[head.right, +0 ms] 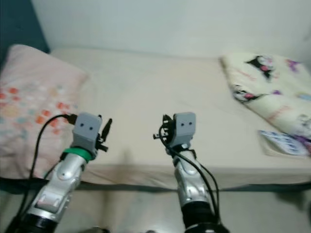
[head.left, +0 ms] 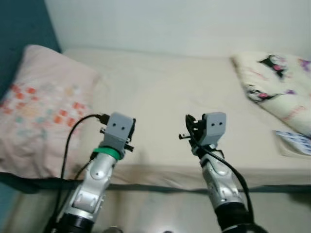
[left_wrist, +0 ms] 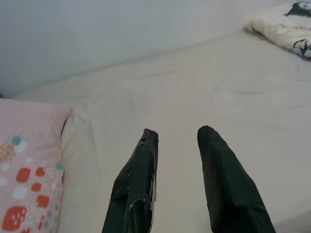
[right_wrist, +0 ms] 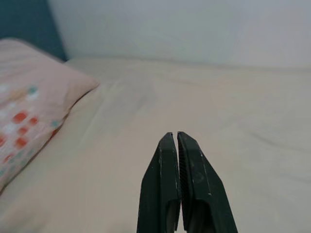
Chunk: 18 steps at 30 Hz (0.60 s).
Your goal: Clean up the room
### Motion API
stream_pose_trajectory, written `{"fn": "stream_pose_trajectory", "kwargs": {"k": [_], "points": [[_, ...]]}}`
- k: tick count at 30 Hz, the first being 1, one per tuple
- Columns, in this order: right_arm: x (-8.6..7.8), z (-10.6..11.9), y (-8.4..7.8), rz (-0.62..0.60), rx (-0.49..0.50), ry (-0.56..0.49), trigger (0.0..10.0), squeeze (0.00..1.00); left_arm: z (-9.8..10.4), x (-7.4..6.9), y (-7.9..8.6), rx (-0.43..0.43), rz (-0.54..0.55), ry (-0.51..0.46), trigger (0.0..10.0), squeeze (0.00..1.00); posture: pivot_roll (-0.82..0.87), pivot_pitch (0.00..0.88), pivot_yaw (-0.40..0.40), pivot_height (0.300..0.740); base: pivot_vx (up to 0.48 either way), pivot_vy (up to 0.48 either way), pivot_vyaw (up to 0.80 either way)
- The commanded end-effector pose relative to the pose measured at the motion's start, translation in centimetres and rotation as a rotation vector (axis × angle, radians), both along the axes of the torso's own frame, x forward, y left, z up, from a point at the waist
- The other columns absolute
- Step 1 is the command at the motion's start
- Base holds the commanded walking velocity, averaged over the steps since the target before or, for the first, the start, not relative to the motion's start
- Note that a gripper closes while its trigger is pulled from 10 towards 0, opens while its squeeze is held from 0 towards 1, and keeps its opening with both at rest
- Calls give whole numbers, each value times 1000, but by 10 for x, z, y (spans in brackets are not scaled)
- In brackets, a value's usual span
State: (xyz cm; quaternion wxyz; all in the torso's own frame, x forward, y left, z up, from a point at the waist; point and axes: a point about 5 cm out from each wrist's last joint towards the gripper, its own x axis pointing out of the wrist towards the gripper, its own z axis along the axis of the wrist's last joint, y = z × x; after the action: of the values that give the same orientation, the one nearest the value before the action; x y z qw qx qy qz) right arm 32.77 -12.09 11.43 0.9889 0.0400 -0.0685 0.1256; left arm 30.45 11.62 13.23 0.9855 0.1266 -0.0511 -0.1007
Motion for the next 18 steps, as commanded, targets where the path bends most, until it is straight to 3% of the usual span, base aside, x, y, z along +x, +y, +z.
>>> {"fn": "stream_pose_trajectory", "kwargs": {"k": [1,18], "points": [[-2,-4,-5,-14,10,17,10000,0,-6,-2,-1,7,-2,23,10000,0,77,62,-23,731,0,-469,0],[-2,-4,-4,-8,12,18,10000,0,-6,0,-1,14,2,28,10000,0,76,66,-17,731,0,-466,0]]}}
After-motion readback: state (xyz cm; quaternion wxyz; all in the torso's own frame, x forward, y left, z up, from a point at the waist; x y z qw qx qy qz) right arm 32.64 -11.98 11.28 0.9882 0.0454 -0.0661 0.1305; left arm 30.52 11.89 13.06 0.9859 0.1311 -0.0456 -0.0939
